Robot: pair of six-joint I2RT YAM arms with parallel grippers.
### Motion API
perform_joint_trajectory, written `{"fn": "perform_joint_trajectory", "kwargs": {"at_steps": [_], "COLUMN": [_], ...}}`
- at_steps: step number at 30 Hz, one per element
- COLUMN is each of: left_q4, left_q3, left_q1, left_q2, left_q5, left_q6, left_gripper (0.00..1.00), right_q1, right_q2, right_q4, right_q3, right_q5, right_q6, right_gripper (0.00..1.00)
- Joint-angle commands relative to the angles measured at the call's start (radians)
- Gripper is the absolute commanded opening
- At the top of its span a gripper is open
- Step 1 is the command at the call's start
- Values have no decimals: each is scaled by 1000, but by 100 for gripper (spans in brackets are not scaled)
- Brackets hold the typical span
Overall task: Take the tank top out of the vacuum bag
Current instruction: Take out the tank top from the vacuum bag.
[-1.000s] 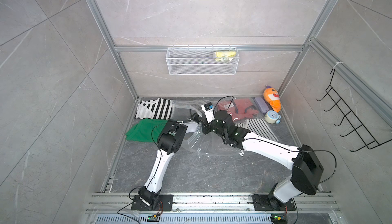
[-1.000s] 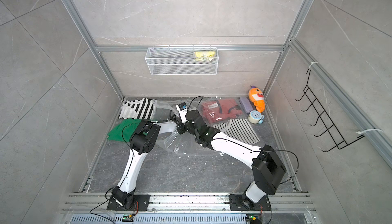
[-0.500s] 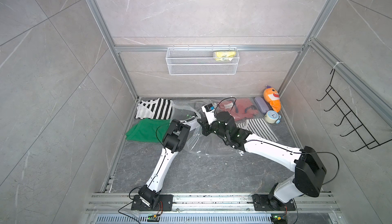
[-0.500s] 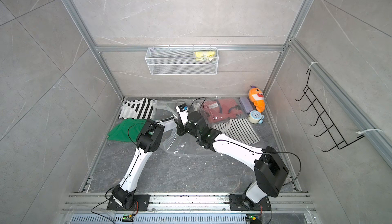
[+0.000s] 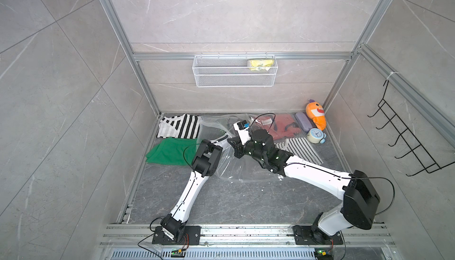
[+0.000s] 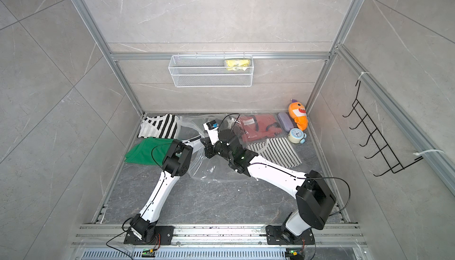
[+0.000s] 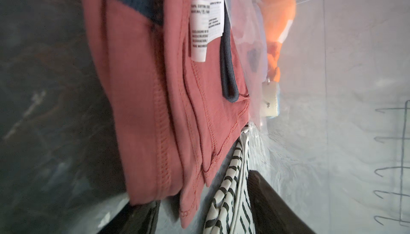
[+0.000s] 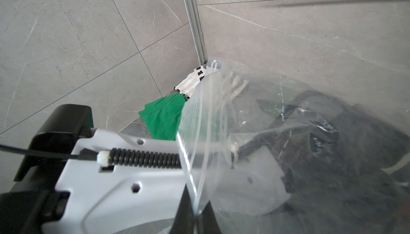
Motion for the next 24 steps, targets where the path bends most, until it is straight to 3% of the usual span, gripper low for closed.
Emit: {"fn": "perform_joint_trajectory", "kwargs": {"at_steps": [1, 7, 15, 23, 24], "left_q4": [-89, -88, -82, -54, -42], "left_q3": [24, 67, 65, -2, -25], "left_q1": [-20, -29, -30, -29, -30], "left_q2": [60, 87, 80, -9, -30], "left_q5": [-21, -23, -21, -26, -35], "left_q6": [4, -10, -3, 19, 21], "left_gripper": [63, 49, 11, 0, 0], "right_q1": [7, 8, 8, 6, 5], "right_q2": [-30, -22, -22, -70, -75], "right_q4": [45, 56, 48, -10, -12], "right_q3": [-9, -13, -19, -44, -52], "right_q5": [-47, -56, -19, 101, 123], "right_q6": [19, 30, 25, -19, -20], "right_gripper": [0, 0, 0, 0, 5]}}
